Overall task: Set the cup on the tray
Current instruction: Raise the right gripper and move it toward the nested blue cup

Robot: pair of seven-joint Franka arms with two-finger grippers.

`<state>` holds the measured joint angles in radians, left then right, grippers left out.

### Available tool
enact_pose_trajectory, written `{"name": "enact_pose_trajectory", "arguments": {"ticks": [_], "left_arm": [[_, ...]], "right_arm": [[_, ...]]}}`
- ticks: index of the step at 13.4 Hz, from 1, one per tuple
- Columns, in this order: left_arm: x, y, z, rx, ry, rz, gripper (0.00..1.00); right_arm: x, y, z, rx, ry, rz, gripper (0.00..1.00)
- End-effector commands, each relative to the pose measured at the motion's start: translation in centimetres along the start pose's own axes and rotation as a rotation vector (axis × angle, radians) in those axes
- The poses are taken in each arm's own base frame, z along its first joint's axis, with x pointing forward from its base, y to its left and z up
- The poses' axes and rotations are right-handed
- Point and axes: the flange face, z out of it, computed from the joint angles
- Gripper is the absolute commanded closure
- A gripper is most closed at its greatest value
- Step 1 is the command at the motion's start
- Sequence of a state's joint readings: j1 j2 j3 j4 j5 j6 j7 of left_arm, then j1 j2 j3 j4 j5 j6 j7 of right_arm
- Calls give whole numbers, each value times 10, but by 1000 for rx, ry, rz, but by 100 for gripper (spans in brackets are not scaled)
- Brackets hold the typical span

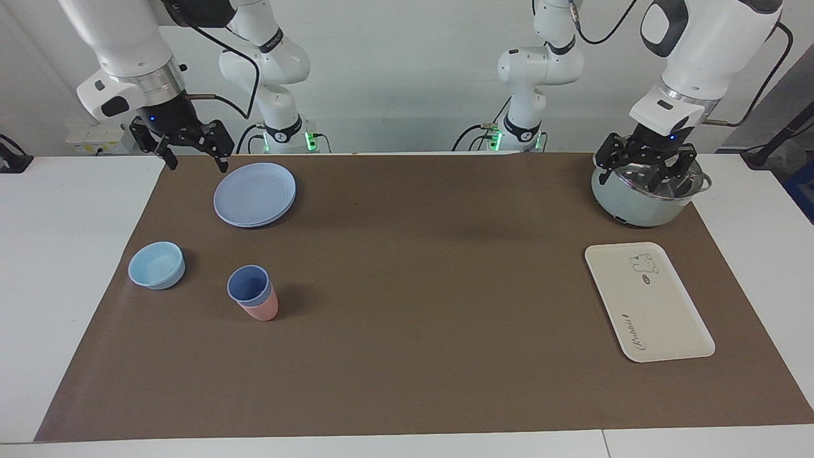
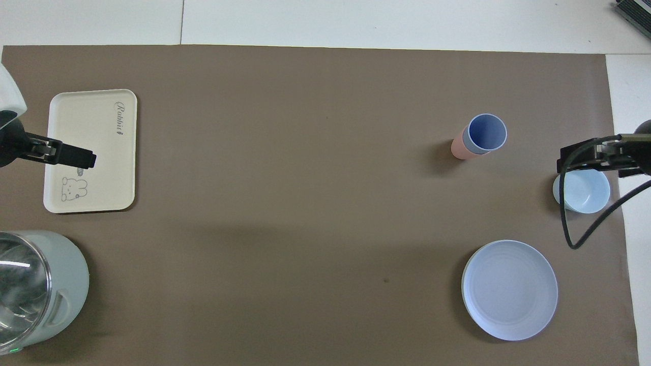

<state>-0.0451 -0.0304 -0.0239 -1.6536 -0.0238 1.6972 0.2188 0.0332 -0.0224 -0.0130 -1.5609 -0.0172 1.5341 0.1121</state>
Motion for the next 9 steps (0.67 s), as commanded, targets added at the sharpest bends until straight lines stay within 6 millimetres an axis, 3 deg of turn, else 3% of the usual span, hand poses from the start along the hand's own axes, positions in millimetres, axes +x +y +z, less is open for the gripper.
{"name": "enact_pose_trajectory", "arguments": {"ticks": [1, 5, 7, 9], "left_arm": [[-8, 1, -3, 4, -3, 13, 0], [-8, 1, -3, 4, -3, 12, 0], [-8, 1, -4, 4, -1, 13, 0], [-8, 1, -3, 4, -3, 13, 0]], "right_arm": [[-8, 4, -2, 23, -12, -18, 0], [-19, 8, -9, 20, -45, -8, 0], [-11, 14, -7, 25, -18, 75, 4], [5, 19, 4, 44, -1, 274, 5]]}}
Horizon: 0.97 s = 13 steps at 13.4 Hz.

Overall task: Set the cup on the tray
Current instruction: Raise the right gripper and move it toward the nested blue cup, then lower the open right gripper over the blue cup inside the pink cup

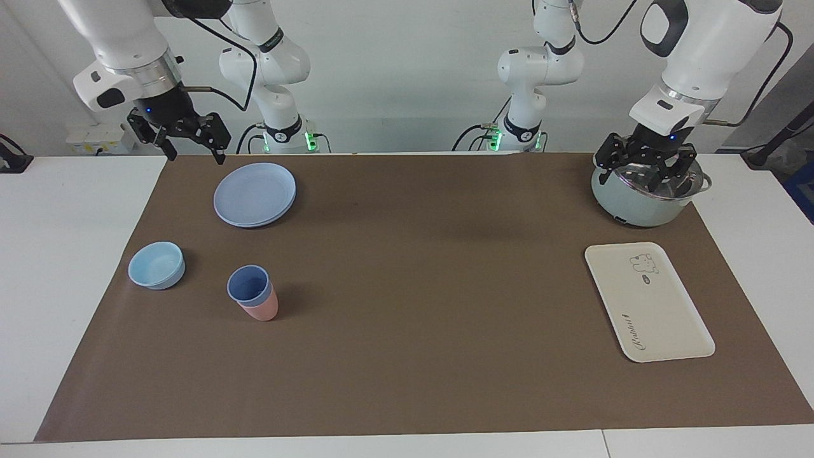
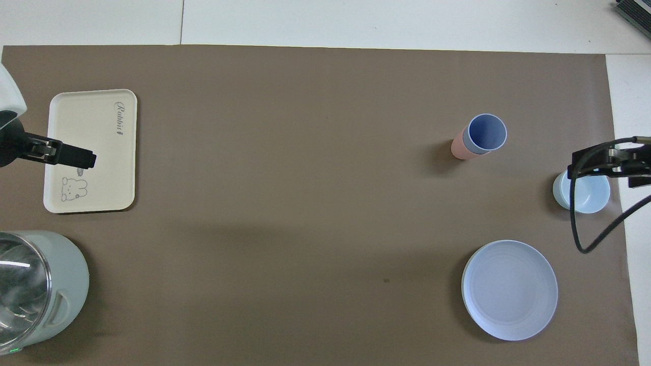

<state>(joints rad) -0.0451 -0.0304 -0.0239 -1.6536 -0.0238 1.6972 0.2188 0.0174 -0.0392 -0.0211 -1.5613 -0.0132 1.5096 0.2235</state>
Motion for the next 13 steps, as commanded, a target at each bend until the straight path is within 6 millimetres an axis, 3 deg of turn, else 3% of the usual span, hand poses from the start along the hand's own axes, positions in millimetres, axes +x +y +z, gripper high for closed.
{"name": "enact_pose_trajectory", "arguments": {"ticks": [1, 5, 7, 9, 13], "left_arm": [[-8, 1, -3, 4, -3, 13, 0], [-8, 1, -3, 4, -3, 13, 0], [-8, 1, -3, 4, -3, 13, 0], [-8, 1, -3, 4, -3, 13, 0], [-8, 1, -4, 4, -1, 13, 0]], "right_arm": [[24, 6, 18, 86, 10, 251, 5], [84, 7, 70, 141, -32, 538, 5], [128, 27, 102, 189, -81, 653, 6], [161, 30, 132, 196, -95, 691, 6], [198, 41, 215, 257, -203, 862, 6]]}}
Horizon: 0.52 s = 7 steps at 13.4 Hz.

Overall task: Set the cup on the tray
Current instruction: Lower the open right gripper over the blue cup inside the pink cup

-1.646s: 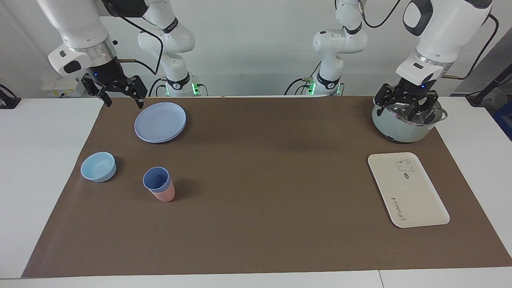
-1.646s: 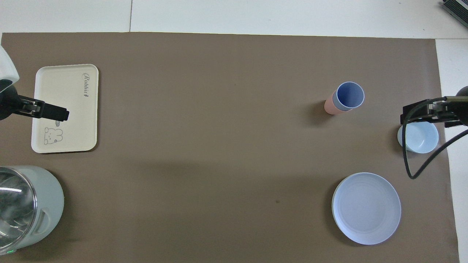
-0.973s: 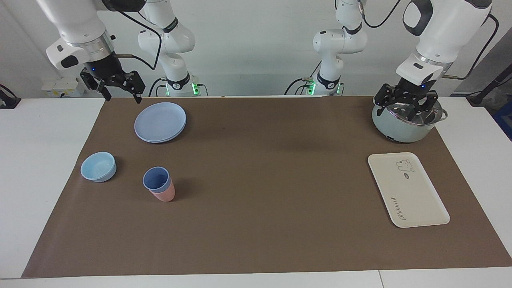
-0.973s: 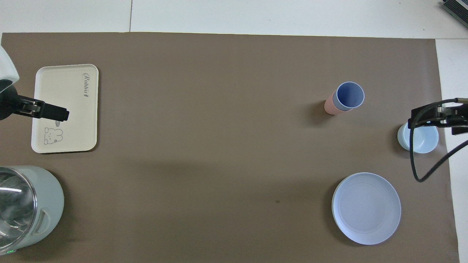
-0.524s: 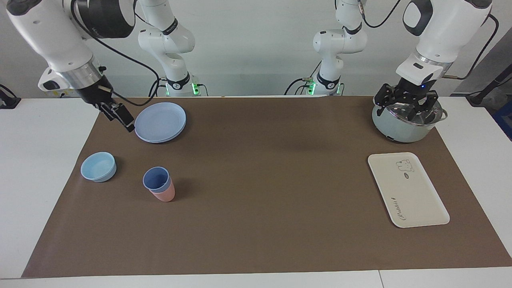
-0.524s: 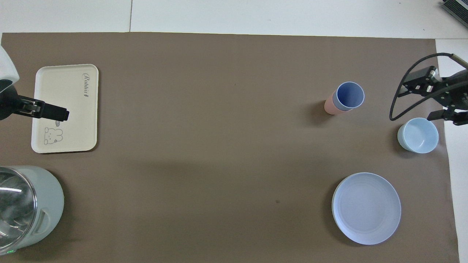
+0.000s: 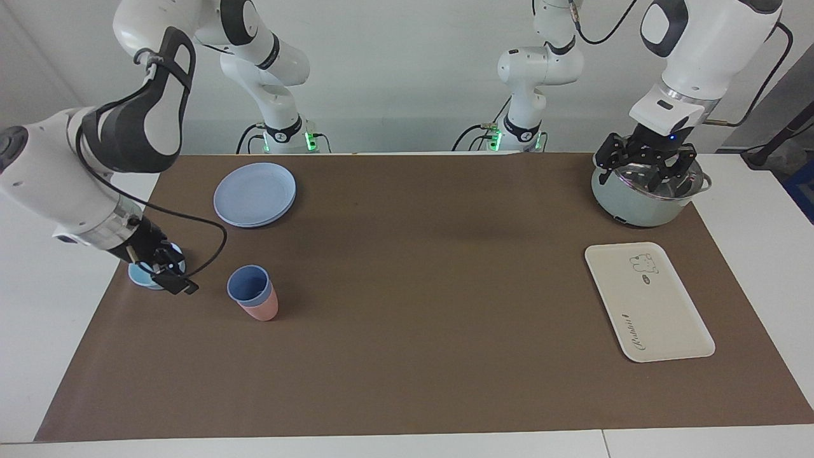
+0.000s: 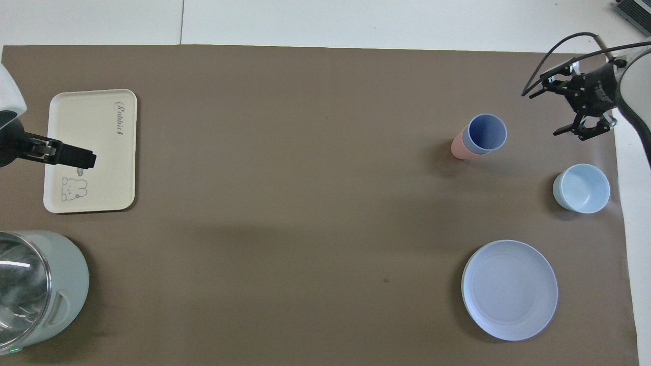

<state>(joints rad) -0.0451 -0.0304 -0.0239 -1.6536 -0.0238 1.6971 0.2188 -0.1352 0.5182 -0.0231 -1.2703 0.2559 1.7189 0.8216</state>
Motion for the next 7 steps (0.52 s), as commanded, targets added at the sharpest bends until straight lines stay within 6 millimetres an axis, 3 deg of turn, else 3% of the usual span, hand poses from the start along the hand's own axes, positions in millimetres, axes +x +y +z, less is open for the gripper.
{"name": "enact_pose_trajectory", "arguments": {"ticks": [1, 5, 7], "left_arm": [[-8, 1, -3, 4, -3, 12, 0], [-8, 1, -3, 4, -3, 13, 0], [-8, 1, -3, 4, -3, 13, 0]], "right_arm": [[37, -8, 43, 55, -88, 119, 6], [50, -11, 101, 75, -206, 222, 6], [41, -8, 127, 50, -241, 255, 6]]}}
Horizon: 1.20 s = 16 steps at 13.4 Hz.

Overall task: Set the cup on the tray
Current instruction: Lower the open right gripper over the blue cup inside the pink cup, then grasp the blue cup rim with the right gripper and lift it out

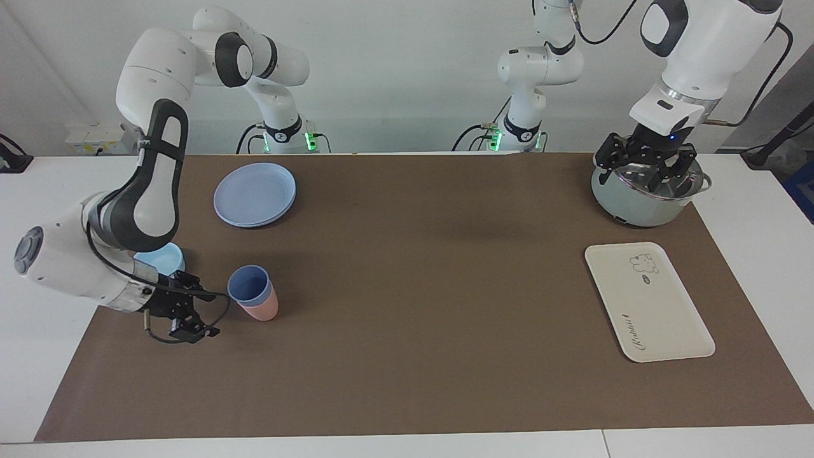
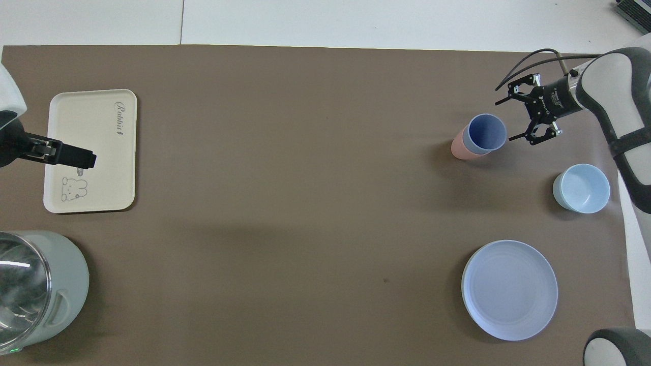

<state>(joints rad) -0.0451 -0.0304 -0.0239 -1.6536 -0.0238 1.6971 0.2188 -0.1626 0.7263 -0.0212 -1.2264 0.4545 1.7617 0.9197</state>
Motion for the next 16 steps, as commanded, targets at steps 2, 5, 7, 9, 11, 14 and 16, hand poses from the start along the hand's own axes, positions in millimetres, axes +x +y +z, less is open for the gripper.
{"name": "enact_pose_trajectory", "arguments": {"ticks": [2, 5, 7, 9, 11, 14, 16], "left_arm": [[-8, 1, -3, 4, -3, 13, 0], [-8, 1, -3, 4, -3, 13, 0], [-8, 1, -3, 4, -3, 12, 0], [-8, 1, -4, 4, -1, 13, 0], [-8, 1, -3, 4, -3, 13, 0], [-8, 1, -3, 4, -3, 12, 0], [-8, 1, -4, 4, -1, 13, 0]], "right_arm": [[1, 9, 37, 3, -104, 97, 6], [-6, 19, 53, -9, -165, 138, 6], [-12, 26, 60, 1, -215, 160, 6], [-17, 30, 62, -14, -231, 159, 5], [-23, 33, 61, -22, -239, 159, 5], [-32, 30, 63, -6, -276, 166, 6], [-44, 25, 65, -13, -276, 146, 31]]}}
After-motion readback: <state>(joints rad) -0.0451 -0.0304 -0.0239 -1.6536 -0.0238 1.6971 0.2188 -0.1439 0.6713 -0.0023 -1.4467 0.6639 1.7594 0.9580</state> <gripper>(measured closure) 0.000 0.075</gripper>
